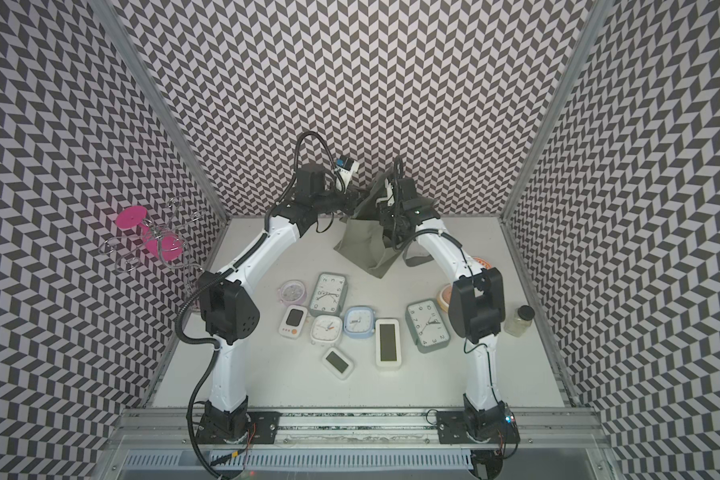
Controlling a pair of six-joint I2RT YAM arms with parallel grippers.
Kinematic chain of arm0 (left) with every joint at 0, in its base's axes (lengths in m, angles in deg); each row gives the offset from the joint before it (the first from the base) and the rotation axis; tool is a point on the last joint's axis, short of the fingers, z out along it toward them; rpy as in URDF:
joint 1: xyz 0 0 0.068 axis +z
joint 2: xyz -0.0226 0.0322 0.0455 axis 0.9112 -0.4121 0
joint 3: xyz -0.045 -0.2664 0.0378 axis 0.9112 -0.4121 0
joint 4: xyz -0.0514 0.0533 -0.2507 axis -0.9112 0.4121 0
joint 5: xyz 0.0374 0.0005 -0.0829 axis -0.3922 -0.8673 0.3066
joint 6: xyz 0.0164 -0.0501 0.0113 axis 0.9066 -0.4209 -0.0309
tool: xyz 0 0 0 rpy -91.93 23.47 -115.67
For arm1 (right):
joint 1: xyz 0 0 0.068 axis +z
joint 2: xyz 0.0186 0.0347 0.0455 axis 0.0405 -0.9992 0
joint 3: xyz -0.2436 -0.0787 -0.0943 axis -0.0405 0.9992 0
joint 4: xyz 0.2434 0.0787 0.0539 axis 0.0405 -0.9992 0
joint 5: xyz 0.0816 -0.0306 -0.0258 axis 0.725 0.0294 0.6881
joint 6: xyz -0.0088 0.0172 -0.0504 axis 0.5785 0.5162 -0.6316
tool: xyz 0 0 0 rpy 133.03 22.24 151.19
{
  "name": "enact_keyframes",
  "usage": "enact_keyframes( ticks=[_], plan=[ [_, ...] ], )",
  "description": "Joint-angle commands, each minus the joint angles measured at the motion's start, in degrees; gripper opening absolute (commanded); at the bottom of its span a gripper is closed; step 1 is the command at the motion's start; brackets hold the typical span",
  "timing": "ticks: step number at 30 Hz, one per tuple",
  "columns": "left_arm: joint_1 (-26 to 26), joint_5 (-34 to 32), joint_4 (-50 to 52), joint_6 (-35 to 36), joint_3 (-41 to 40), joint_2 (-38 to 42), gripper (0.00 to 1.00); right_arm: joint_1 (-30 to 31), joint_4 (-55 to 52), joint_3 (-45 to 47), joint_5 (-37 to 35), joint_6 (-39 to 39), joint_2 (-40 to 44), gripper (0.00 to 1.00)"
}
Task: Put the alarm clock into the canvas bag
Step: Place the alarm at the canvas bag.
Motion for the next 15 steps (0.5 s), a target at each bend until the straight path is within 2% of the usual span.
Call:
enact_keyframes(
  ticks=[1, 10, 15],
  plan=[
    [-0.06, 0.11, -0.54, 0.96, 2.39, 1.44, 0.0, -1.06, 0.17, -1.2, 3.66, -3.44, -2.78, 0.54],
    [0.82, 0.22, -0.54, 0.6, 2.7, 1.34, 0.0, -2.32, -1.85, -4.26, 2.84, -7.04, -9.49, 0.55],
    [1.22, 0.2, -0.53, 0.5, 2.85, 1.26, 0.0, -2.84, -4.28, -6.38, 4.73, -8.68, -13.24, 0.63]
  ],
)
